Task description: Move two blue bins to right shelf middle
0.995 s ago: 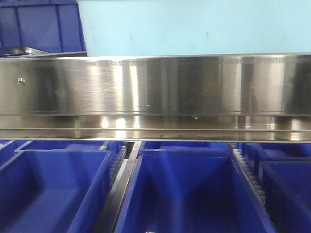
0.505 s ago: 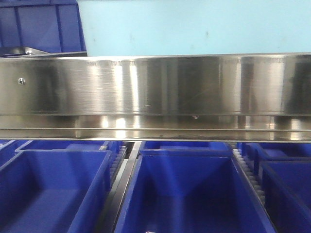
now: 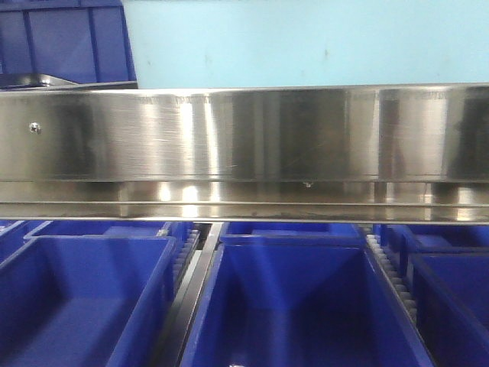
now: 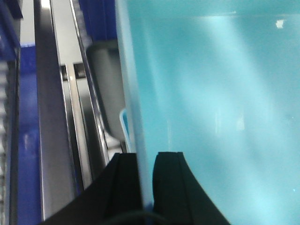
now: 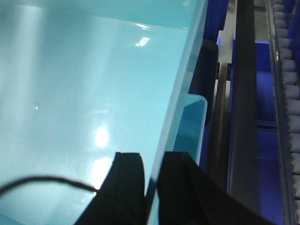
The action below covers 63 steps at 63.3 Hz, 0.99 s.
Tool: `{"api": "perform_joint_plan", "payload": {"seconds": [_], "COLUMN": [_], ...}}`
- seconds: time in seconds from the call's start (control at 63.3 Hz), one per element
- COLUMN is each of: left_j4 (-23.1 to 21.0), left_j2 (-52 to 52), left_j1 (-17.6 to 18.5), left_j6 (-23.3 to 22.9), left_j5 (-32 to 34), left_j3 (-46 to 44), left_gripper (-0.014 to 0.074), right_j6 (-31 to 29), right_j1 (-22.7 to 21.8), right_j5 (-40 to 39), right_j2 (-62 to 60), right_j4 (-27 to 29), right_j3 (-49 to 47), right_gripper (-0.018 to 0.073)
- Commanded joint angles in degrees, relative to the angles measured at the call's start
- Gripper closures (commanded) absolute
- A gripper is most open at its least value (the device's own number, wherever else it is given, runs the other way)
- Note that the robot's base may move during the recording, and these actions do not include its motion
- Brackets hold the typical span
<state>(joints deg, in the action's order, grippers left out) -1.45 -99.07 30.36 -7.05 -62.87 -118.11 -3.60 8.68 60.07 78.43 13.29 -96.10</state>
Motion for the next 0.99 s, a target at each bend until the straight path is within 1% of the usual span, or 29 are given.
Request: {"api": "perform_joint_plan", "payload": {"seconds": [0.0,0.221,0.316,0.474,0.663,0.805,0.979], "left_j4": [-4.9,-5.5,-5.5,-5.3,-1.9,-1.9,-3.6], "left_j2": [1.3,1.3,1.3,1.3,1.3,1.1,1.2], "left_j1": [0.5,3.7,4.7,4.7,4.7,4.7,4.7], "left_j6": [0.4,0.4,0.4,0.4,0.4,0.4,0.4], "left_j5": [-1.8,-3.9,-4.4,-5.5,-7.1,-7.1,-7.1], "left_j3": [-0.7,-0.7,-0.7,-0.7,-0.7,-0.7,-0.7], "left_gripper": [0.0707,0.0707,0.0707,0.0707,0.0707,0.0707,0.0707], "right_j6": [-3.0,-3.0,-3.0,-3.0,-3.0,-3.0,-3.0], "right_j1": [0.0,0.0,0.0,0.0,0.0,0.0,0.0], "right_j5": [-2.3,-2.3,-2.3,-1.1,0.3,1.7,3.1], "right_j2": [-0.9,-0.8,-0.4,1.0,3.0,4.0,4.2], "right_j4": [0.0,-3.7,-3.9,-3.9,-3.9,-3.9,-4.3], "right_j3": [-0.4,-0.4,-0.4,-0.4,-0.3,-0.3,-0.3], "right_gripper": [0.0712,0.0712,0.0712,0.0712,0.0712,0.0712,0.0712]}}
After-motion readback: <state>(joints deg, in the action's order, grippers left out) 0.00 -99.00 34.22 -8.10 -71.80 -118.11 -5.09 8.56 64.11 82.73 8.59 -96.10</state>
